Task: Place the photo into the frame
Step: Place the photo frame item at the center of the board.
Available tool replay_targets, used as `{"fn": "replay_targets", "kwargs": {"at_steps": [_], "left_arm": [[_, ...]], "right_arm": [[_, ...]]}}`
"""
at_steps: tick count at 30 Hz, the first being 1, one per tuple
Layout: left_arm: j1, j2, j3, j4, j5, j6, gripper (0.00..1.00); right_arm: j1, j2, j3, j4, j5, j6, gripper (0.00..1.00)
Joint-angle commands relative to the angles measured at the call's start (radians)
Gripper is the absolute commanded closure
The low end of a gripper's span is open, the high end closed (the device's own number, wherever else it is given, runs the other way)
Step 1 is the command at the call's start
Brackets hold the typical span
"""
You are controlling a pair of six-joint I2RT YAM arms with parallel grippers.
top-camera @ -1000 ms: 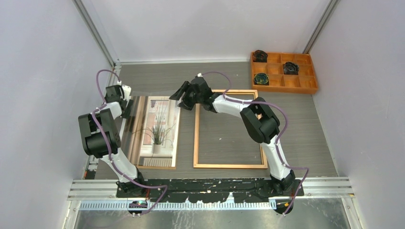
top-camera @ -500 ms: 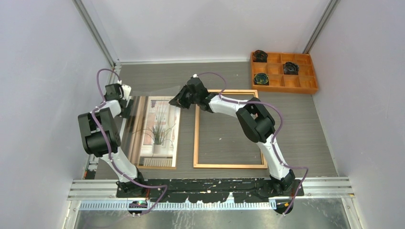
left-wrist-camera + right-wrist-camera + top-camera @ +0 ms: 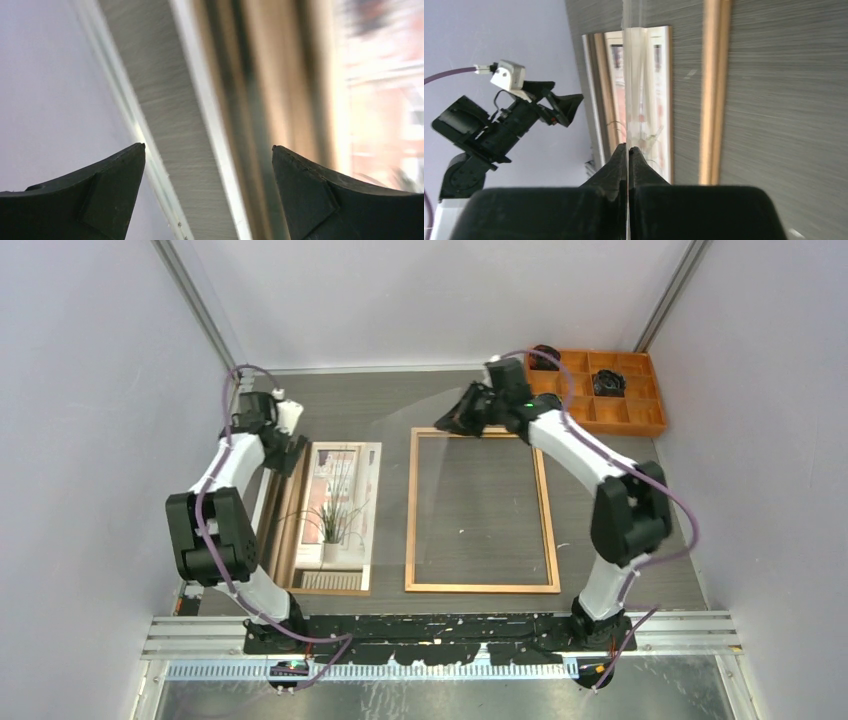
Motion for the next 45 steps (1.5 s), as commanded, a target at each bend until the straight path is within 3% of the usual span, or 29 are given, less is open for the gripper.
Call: {"fn": "replay_targets", "kwargs": {"at_steps": [1,4,8,13,19,22,23,29,37,45], "left_arm": [[-0.161,-0.042,0.001,-0.081,0.034,-0.049,0.00],[-0.292,-0.012,-0.008,-0.075,0.004,-0.069,0.00],[-0.419,0.047,-0.009,-0.050,-0.057,-0.073,0.01],[-0.507,0.114,-0.024,-0.005,-0.129,-0.050,0.01],[-0.553,0.132,-0.061,0.048,-0.159,-0.038,0.02],[-0.563,0.136,-0.066,0.059,-0.174,-0.036,0.02],[-0.564,0.138,-0.067,0.061,-0.176,-0.034,0.02],[-0.564,0.135,-0.069,0.062,-0.178,-0.032,0.02],[-0.570,0.120,-0.080,0.053,-0.171,-0.034,0.02],[-0.597,0.125,-0.079,0.040,-0.173,-0.056,0.02]], "right_arm": [[-0.114,-0.187,-0.130,-0.272,-0.037,-0.206,0.99],[-0.186,-0.243,-0.173,-0.398,0.012,-0.314,0.99],[-0.226,-0.234,-0.199,-0.448,0.054,-0.376,0.94],[-0.284,-0.208,-0.220,-0.426,0.138,-0.381,0.79],[-0.313,-0.216,-0.275,-0.363,0.158,-0.323,0.28],[-0.312,-0.230,-0.300,-0.400,0.218,-0.305,0.13],[-0.312,-0.244,-0.315,-0.413,0.231,-0.297,0.02],[-0.308,-0.405,-0.482,-0.426,0.248,-0.219,0.00],[-0.237,-0.590,-0.669,-0.440,0.125,-0.123,0.00],[-0.139,-0.582,-0.777,-0.355,0.143,-0.026,0.01]]}}
